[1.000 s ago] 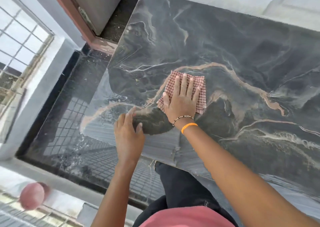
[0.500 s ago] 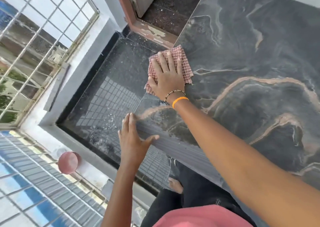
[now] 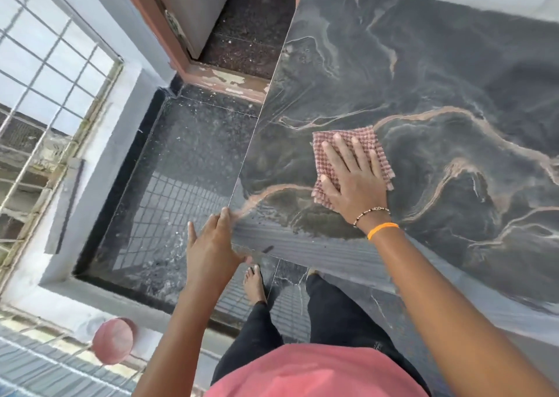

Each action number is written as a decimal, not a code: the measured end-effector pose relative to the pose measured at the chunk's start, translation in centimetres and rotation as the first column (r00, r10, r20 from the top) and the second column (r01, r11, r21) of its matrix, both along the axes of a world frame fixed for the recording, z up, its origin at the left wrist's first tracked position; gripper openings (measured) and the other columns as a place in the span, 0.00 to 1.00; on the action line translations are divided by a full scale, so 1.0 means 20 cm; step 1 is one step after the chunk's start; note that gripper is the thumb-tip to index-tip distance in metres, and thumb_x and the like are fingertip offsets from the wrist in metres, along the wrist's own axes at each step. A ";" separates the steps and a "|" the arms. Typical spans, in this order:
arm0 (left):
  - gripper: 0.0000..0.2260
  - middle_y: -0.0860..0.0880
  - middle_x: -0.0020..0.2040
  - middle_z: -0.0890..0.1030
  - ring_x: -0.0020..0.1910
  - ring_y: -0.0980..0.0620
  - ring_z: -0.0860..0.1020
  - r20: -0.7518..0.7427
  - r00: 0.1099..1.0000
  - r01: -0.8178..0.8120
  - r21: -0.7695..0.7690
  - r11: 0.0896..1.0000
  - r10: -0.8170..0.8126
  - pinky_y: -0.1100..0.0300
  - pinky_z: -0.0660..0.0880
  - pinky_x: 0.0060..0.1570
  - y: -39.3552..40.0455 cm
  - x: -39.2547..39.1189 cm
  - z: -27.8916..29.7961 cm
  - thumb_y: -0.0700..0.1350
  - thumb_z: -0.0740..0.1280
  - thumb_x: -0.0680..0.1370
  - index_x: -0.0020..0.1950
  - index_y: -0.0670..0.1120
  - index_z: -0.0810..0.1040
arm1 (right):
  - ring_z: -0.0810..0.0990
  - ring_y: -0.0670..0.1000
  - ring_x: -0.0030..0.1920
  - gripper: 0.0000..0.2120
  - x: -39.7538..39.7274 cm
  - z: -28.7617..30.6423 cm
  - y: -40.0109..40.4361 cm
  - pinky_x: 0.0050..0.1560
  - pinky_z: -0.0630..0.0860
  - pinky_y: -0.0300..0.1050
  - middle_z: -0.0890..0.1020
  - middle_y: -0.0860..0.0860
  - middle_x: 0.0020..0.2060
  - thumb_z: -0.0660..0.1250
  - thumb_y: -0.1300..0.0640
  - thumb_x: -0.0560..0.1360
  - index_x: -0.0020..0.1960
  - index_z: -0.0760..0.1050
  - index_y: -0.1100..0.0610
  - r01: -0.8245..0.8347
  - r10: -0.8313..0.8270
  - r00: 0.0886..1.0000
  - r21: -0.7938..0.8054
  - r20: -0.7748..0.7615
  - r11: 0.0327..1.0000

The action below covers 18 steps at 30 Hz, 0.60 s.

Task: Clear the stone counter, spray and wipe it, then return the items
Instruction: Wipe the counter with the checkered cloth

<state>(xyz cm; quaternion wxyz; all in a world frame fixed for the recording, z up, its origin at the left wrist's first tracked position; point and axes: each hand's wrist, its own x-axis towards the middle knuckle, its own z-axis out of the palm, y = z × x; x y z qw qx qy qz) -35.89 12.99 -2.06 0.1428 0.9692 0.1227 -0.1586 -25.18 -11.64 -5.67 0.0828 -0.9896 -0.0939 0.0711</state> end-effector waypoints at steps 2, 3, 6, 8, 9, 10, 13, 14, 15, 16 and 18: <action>0.39 0.48 0.65 0.75 0.64 0.50 0.73 0.051 0.998 0.032 0.005 0.999 -0.032 0.49 0.42 0.73 0.04 0.01 -0.01 0.50 0.76 0.66 0.72 0.44 0.62 | 0.53 0.54 0.77 0.29 -0.05 0.00 -0.13 0.75 0.48 0.57 0.55 0.46 0.77 0.49 0.42 0.75 0.75 0.52 0.44 0.167 -0.167 0.986 -0.001 -0.002 0.986; 0.37 0.48 0.61 0.77 0.61 0.49 0.76 0.076 0.996 0.045 -0.007 0.999 -0.045 0.48 0.44 0.74 0.05 0.01 -0.01 0.49 0.76 0.65 0.70 0.44 0.65 | 0.52 0.54 0.77 0.29 -0.10 0.00 -0.19 0.75 0.48 0.57 0.54 0.46 0.77 0.49 0.43 0.75 0.75 0.52 0.45 0.245 -0.245 0.970 -0.012 0.005 0.969; 0.33 0.47 0.54 0.81 0.56 0.47 0.78 0.108 0.993 0.060 -0.067 0.996 -0.053 0.49 0.51 0.74 0.10 0.04 -0.02 0.50 0.78 0.61 0.64 0.45 0.73 | 0.50 0.55 0.77 0.29 -0.25 0.01 -0.29 0.75 0.47 0.58 0.53 0.48 0.77 0.51 0.45 0.76 0.76 0.52 0.47 0.458 -0.458 0.889 -0.015 0.006 0.889; 0.34 0.46 0.54 0.81 0.56 0.46 0.78 0.119 0.991 0.073 -0.081 0.994 -0.063 0.50 0.53 0.73 0.11 0.04 -0.03 0.50 0.79 0.60 0.63 0.45 0.74 | 0.48 0.56 0.77 0.28 -0.36 0.01 -0.27 0.75 0.46 0.60 0.52 0.49 0.77 0.54 0.48 0.79 0.76 0.51 0.49 0.576 -0.576 0.818 -0.021 -0.008 0.817; 0.33 0.45 0.54 0.82 0.55 0.46 0.78 0.119 0.991 0.073 -0.090 0.993 -0.062 0.49 0.56 0.73 0.12 0.05 -0.04 0.50 0.79 0.60 0.62 0.44 0.75 | 0.47 0.56 0.77 0.28 -0.40 0.01 -0.23 0.75 0.45 0.61 0.50 0.50 0.77 0.54 0.50 0.79 0.77 0.50 0.50 0.618 -0.618 0.786 -0.024 -0.022 0.786; 0.32 0.45 0.53 0.82 0.54 0.45 0.78 0.116 0.992 0.066 -0.115 0.991 -0.052 0.47 0.60 0.71 0.13 0.05 -0.04 0.50 0.79 0.59 0.61 0.44 0.76 | 0.46 0.57 0.77 0.28 -0.43 0.01 -0.17 0.75 0.44 0.61 0.49 0.51 0.77 0.53 0.51 0.79 0.77 0.48 0.50 0.641 -0.642 0.766 -0.029 -0.035 0.767; 0.33 0.46 0.55 0.81 0.56 0.46 0.76 0.092 0.996 0.007 -0.270 0.963 0.019 0.48 0.72 0.59 0.15 0.05 -0.05 0.49 0.79 0.59 0.62 0.44 0.76 | 0.43 0.59 0.77 0.29 -0.47 0.01 0.05 0.74 0.42 0.62 0.46 0.52 0.77 0.51 0.52 0.79 0.77 0.44 0.51 0.615 -0.617 0.785 -0.051 -0.058 0.787; 0.34 0.47 0.56 0.80 0.56 0.48 0.76 0.097 0.994 -0.009 -0.327 0.945 0.043 0.52 0.73 0.57 0.16 0.04 -0.05 0.49 0.79 0.60 0.63 0.44 0.75 | 0.43 0.59 0.77 0.29 -0.46 0.01 0.14 0.74 0.42 0.62 0.45 0.52 0.77 0.51 0.51 0.79 0.77 0.44 0.51 0.583 -0.585 0.809 -0.051 -0.061 0.811; 0.35 0.47 0.56 0.79 0.56 0.51 0.76 0.107 0.992 -0.017 -0.374 0.927 0.061 0.58 0.73 0.56 0.17 0.03 -0.06 0.48 0.79 0.60 0.65 0.44 0.74 | 0.43 0.59 0.77 0.29 -0.45 0.01 0.23 0.74 0.41 0.62 0.46 0.52 0.77 0.50 0.50 0.79 0.77 0.44 0.51 0.546 -0.548 0.834 -0.047 -0.063 0.836; 0.36 0.48 0.56 0.79 0.56 0.54 0.76 0.111 0.990 -0.030 -0.411 0.911 0.082 0.64 0.71 0.54 0.16 0.02 -0.06 0.48 0.79 0.61 0.66 0.44 0.72 | 0.44 0.59 0.77 0.29 -0.42 0.01 0.31 0.74 0.41 0.62 0.46 0.52 0.77 0.50 0.49 0.79 0.77 0.45 0.51 0.504 -0.505 0.861 -0.038 -0.061 0.863; 0.36 0.49 0.57 0.78 0.58 0.54 0.75 0.102 0.990 -0.042 -0.467 0.883 0.101 0.66 0.70 0.55 0.17 0.00 -0.07 0.47 0.78 0.62 0.68 0.44 0.70 | 0.45 0.60 0.77 0.29 -0.33 0.01 0.49 0.73 0.41 0.62 0.48 0.52 0.77 0.51 0.46 0.79 0.77 0.47 0.51 0.418 -0.418 0.907 -0.010 -0.061 0.909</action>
